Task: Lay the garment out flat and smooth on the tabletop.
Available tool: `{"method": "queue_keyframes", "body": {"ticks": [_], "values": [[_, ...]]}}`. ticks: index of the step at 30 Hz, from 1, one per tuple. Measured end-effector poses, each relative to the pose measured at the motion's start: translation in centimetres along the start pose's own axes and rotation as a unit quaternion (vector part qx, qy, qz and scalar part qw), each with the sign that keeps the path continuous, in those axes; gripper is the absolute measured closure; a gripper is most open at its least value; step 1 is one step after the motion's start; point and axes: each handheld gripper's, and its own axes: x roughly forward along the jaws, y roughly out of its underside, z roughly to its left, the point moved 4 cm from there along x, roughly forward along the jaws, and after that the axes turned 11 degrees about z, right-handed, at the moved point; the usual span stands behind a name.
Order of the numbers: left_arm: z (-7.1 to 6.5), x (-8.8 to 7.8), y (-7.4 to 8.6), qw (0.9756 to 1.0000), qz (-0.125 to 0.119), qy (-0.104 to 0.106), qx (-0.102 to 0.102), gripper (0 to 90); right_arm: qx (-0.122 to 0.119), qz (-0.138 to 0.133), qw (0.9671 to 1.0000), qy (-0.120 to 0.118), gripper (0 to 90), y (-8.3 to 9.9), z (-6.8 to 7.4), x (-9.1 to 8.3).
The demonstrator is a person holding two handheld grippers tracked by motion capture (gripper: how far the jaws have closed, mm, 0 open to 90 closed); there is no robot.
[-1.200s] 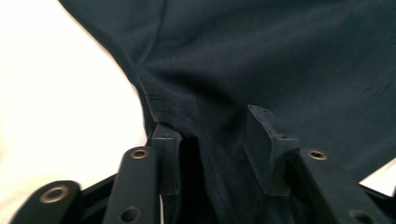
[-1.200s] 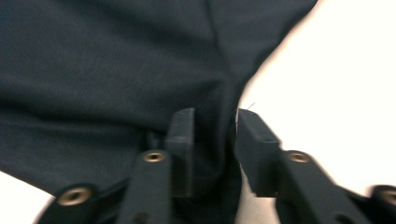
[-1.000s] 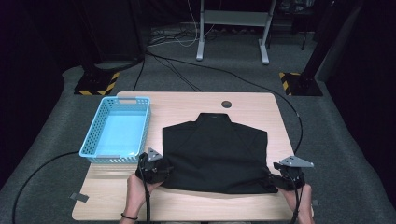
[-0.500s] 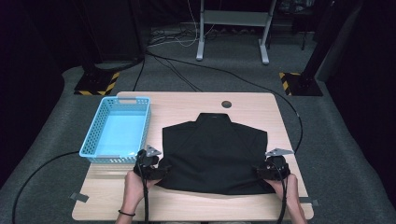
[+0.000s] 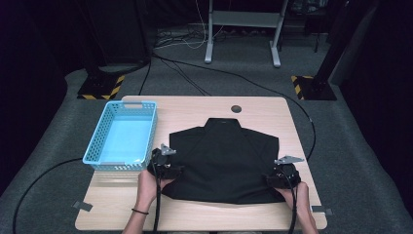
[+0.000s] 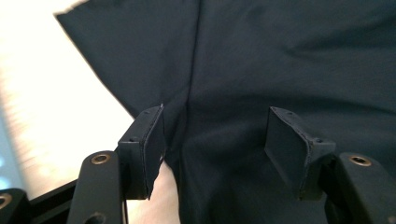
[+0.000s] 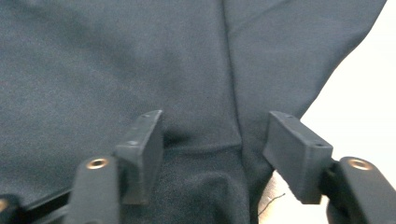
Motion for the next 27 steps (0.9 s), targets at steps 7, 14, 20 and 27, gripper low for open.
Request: {"method": "queue_keyframes", "body": {"ticks": [7,14,20,27], "values": [[0.2,2.4,0.5,0.9996,0.028,0.008,0.005,45.9,0.002,0.001,1.0000,-0.005,55.0,0.1,-0.1,0.2],[-0.7,2.2,1.2,0.9998,0.004,0.014,0.015,73.6,0.005,-0.011,0.9999,-0.010,73.3,0.3,0.1,0.1],[-1.0,1.9,1.3,0.9996,-0.008,0.012,0.023,85.3,0.001,-0.016,0.9998,-0.007,82.8,0.4,0.6,0.0],[-1.4,-0.2,1.7,0.9990,-0.034,0.015,0.025,85.8,-0.004,-0.056,0.9984,-0.008,84.0,0.5,1.0,-2.7]]}}
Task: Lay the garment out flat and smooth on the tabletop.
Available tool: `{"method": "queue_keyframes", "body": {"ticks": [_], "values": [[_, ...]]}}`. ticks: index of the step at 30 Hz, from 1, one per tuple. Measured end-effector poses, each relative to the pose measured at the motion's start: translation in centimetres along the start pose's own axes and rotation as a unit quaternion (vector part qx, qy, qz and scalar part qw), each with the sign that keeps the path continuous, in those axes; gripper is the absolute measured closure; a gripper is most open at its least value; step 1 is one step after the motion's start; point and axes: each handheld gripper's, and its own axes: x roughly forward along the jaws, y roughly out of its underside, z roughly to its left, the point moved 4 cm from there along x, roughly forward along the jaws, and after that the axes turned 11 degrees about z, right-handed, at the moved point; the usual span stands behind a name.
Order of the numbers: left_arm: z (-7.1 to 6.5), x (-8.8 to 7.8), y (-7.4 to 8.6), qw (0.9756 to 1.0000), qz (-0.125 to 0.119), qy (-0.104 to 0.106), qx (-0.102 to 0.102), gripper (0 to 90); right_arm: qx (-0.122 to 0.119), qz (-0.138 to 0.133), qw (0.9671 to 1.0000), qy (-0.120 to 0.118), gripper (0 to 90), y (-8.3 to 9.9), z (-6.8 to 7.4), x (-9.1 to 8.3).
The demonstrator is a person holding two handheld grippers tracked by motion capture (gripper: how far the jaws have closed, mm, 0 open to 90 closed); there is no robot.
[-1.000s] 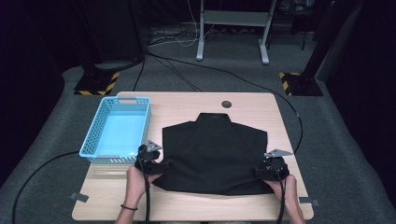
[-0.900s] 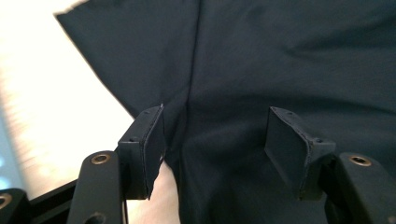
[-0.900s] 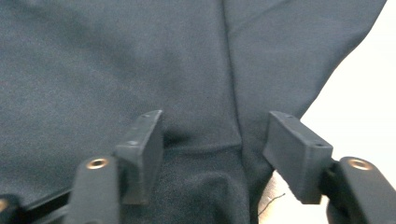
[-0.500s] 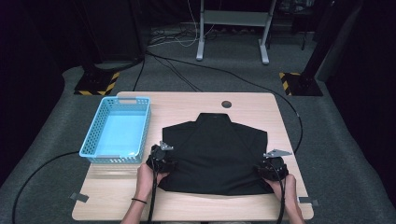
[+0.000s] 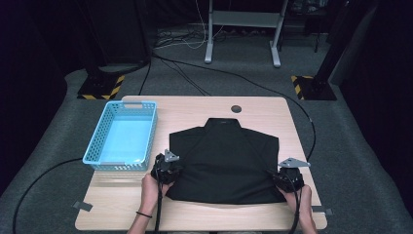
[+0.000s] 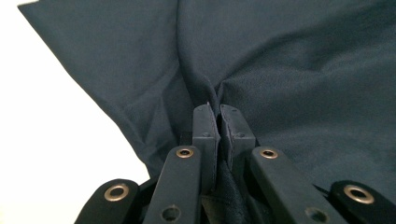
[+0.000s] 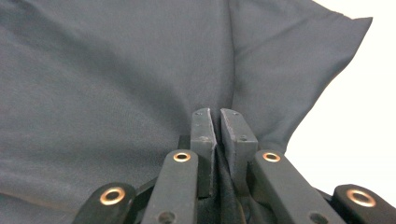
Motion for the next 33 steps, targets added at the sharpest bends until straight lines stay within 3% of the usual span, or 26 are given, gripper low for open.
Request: {"method": "queue_keyframes", "body": {"ticks": [5,10,14,18,23,28,29,30,33], "values": [[-1.2,-1.8,0.9,0.9998,-0.013,0.005,0.010,85.7,-0.019,-0.022,0.9995,0.009,84.1,0.7,1.0,-2.4],[-2.5,-2.4,2.7,0.9995,-0.006,0.019,0.024,85.7,-0.027,-0.020,0.9994,0.010,84.1,2.7,1.9,-3.5],[-3.4,-1.6,4.3,0.9991,0.013,0.025,0.031,85.6,-0.032,-0.002,0.9994,0.014,84.0,4.5,2.4,-2.9],[-3.2,-0.5,4.6,0.9991,0.022,0.027,0.023,85.5,-0.030,0.014,0.9993,0.016,84.0,5.2,2.4,-1.5],[-2.3,0.3,3.9,0.9996,0.015,0.018,0.013,85.4,-0.028,0.019,0.9991,0.024,84.0,4.5,1.9,0.1],[-0.4,1.5,2.0,0.9997,0.010,0.018,-0.016,84.8,-0.021,0.014,0.9992,0.030,83.6,2.3,0.6,1.7],[0.1,1.7,1.5,0.9995,0.017,0.012,-0.025,82.8,-0.018,0.018,0.9992,0.031,81.6,1.7,0.3,2.1],[0.3,1.6,1.2,0.9993,0.023,0.009,-0.029,75.7,-0.018,0.027,0.9990,0.031,73.4,1.1,0.1,2.3],[0.8,0.3,0.0,0.9994,0.003,0.002,-0.035,59.9,-0.011,0.009,0.9998,0.014,61.9,-0.2,-0.2,1.4]]}}
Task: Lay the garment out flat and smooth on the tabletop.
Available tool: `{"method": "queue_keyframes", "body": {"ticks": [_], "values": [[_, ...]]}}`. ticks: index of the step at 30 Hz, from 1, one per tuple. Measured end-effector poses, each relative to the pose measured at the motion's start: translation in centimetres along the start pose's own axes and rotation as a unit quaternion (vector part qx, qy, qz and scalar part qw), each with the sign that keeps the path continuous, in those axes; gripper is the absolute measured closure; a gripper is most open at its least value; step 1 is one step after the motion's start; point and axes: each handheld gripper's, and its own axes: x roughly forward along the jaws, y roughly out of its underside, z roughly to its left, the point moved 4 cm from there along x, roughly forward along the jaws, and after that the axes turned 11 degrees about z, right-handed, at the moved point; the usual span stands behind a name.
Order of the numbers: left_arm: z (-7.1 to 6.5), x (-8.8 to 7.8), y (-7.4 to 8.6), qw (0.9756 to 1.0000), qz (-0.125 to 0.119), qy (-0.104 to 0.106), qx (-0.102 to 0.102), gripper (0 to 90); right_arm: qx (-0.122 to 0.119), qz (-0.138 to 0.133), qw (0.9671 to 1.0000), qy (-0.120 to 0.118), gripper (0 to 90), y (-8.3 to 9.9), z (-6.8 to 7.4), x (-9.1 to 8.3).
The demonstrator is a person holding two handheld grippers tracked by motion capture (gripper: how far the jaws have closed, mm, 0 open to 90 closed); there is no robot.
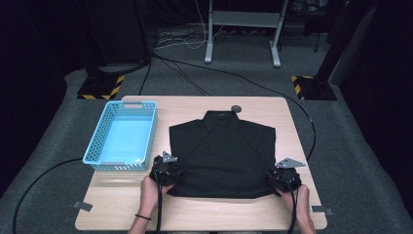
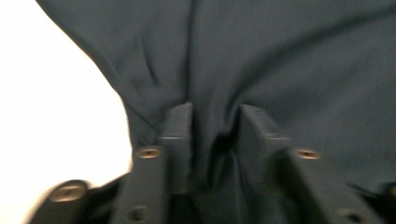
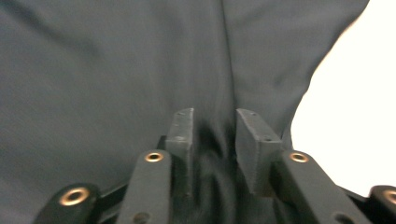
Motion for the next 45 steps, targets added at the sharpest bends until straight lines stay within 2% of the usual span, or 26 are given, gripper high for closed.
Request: {"method": "queue_keyframes", "body": {"ticks": [2,3,4,6,8,9,11,14,15,18,21,25,26,29,31,34,36,37,40,41,42,43,45], "values": [[-0.2,-0.6,-1.2,0.9999,-0.015,-0.006,-0.001,55.7,0.000,-0.009,0.9999,-0.012,57.4,-1.1,0.0,-0.6],[-0.3,-0.5,-1.8,0.9998,-0.012,-0.013,0.001,53.0,-0.006,-0.008,0.9999,-0.010,56.2,-1.7,0.1,-0.5],[-0.4,0.0,-2.2,0.9997,-0.004,-0.022,0.006,51.1,-0.009,-0.002,0.9999,-0.006,53.1,-2.2,0.2,-0.1],[-0.2,1.6,-2.7,0.9992,0.025,-0.029,0.006,51.1,-0.004,0.031,0.9995,-0.005,51.6,-2.9,0.1,1.4],[0.1,2.9,-2.5,0.9986,0.050,-0.018,0.003,51.1,0.004,0.058,0.9983,-0.007,50.0,-2.8,-0.1,2.9],[0.1,3.1,-2.4,0.9986,0.050,-0.017,0.002,51.6,0.015,0.052,0.9984,-0.015,53.4,-2.7,-0.2,3.2],[0.0,3.2,-2.2,0.9989,0.045,-0.014,0.007,56.4,0.022,0.049,0.9982,-0.028,60.7,-2.5,-0.3,3.3],[-0.9,3.2,-1.9,0.9990,0.036,0.005,0.025,77.9,0.017,0.036,0.9985,-0.037,76.5,-2.1,0.1,3.2],[-1.0,3.2,-1.9,0.9991,0.034,0.008,0.025,84.7,0.018,0.031,0.9985,-0.042,81.8,-2.0,0.3,3.1],[-0.9,3.0,-1.8,0.9992,0.031,0.012,0.023,87.8,0.020,0.020,0.9987,-0.041,87.7,-1.8,0.6,3.0],[-0.9,2.4,-1.7,0.9992,0.027,0.017,0.023,88.0,0.017,0.011,0.9990,-0.041,88.0,-1.7,0.9,2.4],[-1.7,0.0,-0.9,0.9989,0.008,0.033,0.032,87.9,0.004,-0.024,0.9990,-0.038,87.9,-1.5,1.6,-0.9],[-2.1,-0.6,-0.5,0.9987,0.008,0.032,0.039,87.9,-0.004,-0.028,0.9990,-0.034,87.9,-1.3,2.0,-1.6],[-3.3,-2.1,1.0,0.9976,0.002,0.048,0.050,87.7,-0.017,-0.036,0.9987,-0.031,87.7,-0.4,2.7,-3.5],[-3.7,-2.2,2.1,0.9968,0.008,0.057,0.055,87.3,-0.019,-0.036,0.9986,-0.034,87.1,0.8,3.2,-4.2],[-4.1,-1.8,3.4,0.9964,0.024,0.056,0.059,83.1,-0.024,-0.007,0.9992,-0.031,83.1,2.8,3.6,-3.5],[-3.8,-1.6,3.6,0.9967,0.029,0.055,0.052,75.6,-0.025,0.007,0.9992,-0.029,75.3,3.5,3.4,-2.9],[-3.6,-1.6,3.4,0.9970,0.027,0.055,0.048,68.0,-0.019,0.004,0.9993,-0.033,69.2,3.5,3.1,-2.8],[-3.1,-2.0,1.8,0.9985,0.010,0.040,0.035,52.8,-0.005,-0.012,0.9992,-0.039,56.6,2.5,2.4,-3.4],[-3.0,-1.9,0.9,0.9990,0.006,0.029,0.033,49.4,-0.005,-0.015,0.9994,-0.031,50.3,1.9,2.3,-3.5],[-2.9,-1.6,0.4,0.9992,0.005,0.027,0.031,45.0,-0.007,-0.021,0.9996,-0.018,45.7,1.0,2.2,-3.4],[-2.9,-1.3,0.0,0.9992,0.007,0.024,0.030,43.6,-0.009,-0.022,0.9996,-0.016,44.6,0.6,2.2,-3.2],[-2.9,0.0,-0.7,0.9994,0.018,0.014,0.026,39.5,-0.008,-0.015,0.9997,-0.015,36.5,-0.1,2.1,-2.1]]}}
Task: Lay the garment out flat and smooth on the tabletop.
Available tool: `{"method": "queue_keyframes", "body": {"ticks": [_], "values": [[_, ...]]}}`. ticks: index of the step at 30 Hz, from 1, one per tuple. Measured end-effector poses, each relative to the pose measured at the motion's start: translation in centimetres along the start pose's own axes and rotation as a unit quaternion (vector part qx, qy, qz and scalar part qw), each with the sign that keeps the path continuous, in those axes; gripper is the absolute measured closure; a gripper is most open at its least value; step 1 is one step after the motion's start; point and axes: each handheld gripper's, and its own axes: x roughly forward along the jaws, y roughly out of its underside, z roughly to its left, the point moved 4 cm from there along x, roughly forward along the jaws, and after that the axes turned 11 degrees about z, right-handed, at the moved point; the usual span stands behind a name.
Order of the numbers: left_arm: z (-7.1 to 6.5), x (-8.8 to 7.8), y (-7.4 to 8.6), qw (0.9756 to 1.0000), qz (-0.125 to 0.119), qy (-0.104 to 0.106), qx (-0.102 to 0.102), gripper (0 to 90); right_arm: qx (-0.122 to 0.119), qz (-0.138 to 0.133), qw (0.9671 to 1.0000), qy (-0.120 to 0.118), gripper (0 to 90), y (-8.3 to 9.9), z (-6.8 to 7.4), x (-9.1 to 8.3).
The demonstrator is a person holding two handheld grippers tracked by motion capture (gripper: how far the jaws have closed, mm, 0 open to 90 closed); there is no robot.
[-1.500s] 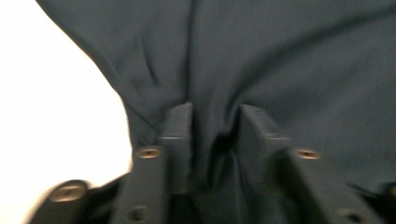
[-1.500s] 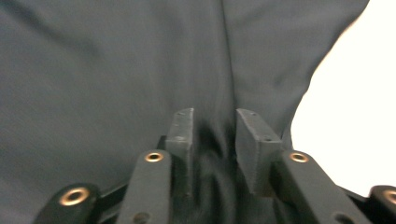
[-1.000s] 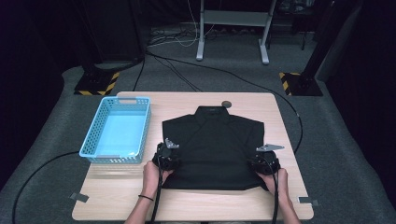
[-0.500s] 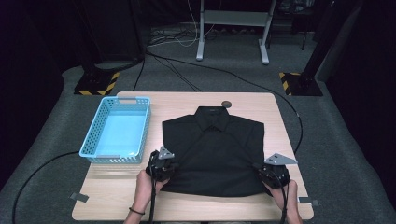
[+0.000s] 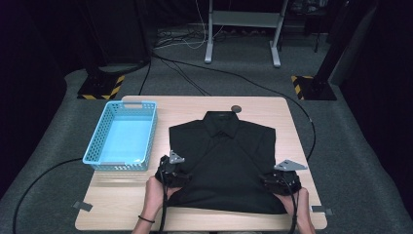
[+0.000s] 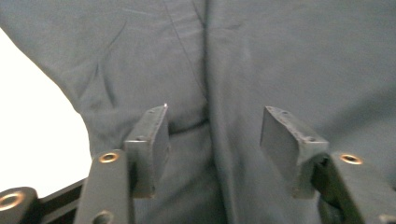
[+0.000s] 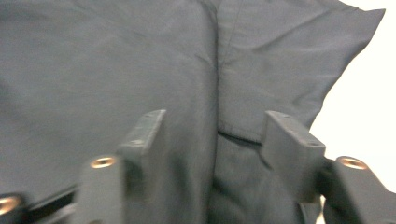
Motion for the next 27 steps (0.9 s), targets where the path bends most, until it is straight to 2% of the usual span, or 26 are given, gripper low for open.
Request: {"method": "queue_keyframes", "body": {"ticks": [3,5,7,9,10,12,14,16,19,24,25,27], "values": [[-0.1,1.7,0.1,0.9998,0.018,-0.001,-0.002,35.5,-0.002,0.031,0.9995,0.007,34.3,0.2,0.0,2.4],[-0.4,2.1,0.5,0.9998,0.021,0.001,0.002,37.3,-0.003,0.040,0.9992,0.007,35.8,0.8,0.3,3.2],[-0.8,2.2,1.0,0.9996,0.022,0.001,0.016,47.1,-0.008,0.039,0.9992,0.005,40.5,1.3,0.5,3.5],[-1.0,2.1,1.2,0.9994,0.016,0.007,0.029,61.3,-0.013,0.034,0.9993,-0.005,52.1,1.4,0.6,3.3],[-1.0,2.1,1.2,0.9994,0.016,0.012,0.030,69.9,-0.018,0.034,0.9992,-0.008,57.5,1.4,0.7,3.3],[-1.0,2.2,1.2,0.9992,0.015,0.020,0.031,81.4,-0.022,0.034,0.9990,-0.016,71.5,1.3,0.9,3.3],[-1.1,2.2,1.1,0.9991,0.016,0.023,0.033,87.9,-0.023,0.036,0.9990,-0.015,81.0,1.1,0.9,3.4],[-1.1,2.1,1.2,0.9991,0.015,0.023,0.031,88.8,-0.020,0.036,0.9990,-0.020,85.3,0.9,1.0,3.4],[-1.2,1.4,1.7,0.9992,0.007,0.024,0.030,88.8,-0.021,0.031,0.9989,-0.028,87.0,1.0,1.3,3.0],[-2.1,-0.9,3.5,0.9988,-0.014,0.030,0.037,88.5,-0.034,0.013,0.9985,-0.041,86.9,1.6,2.6,0.8],[-2.3,-1.2,3.8,0.9986,-0.016,0.030,0.040,88.1,-0.040,0.012,0.9983,-0.042,85.9,1.9,2.8,0.5],[-2.4,-1.6,4.2,0.9988,-0.016,0.021,0.040,83.8,-0.053,0.029,0.9973,-0.043,75.7,2.5,3.2,0.6]]}}
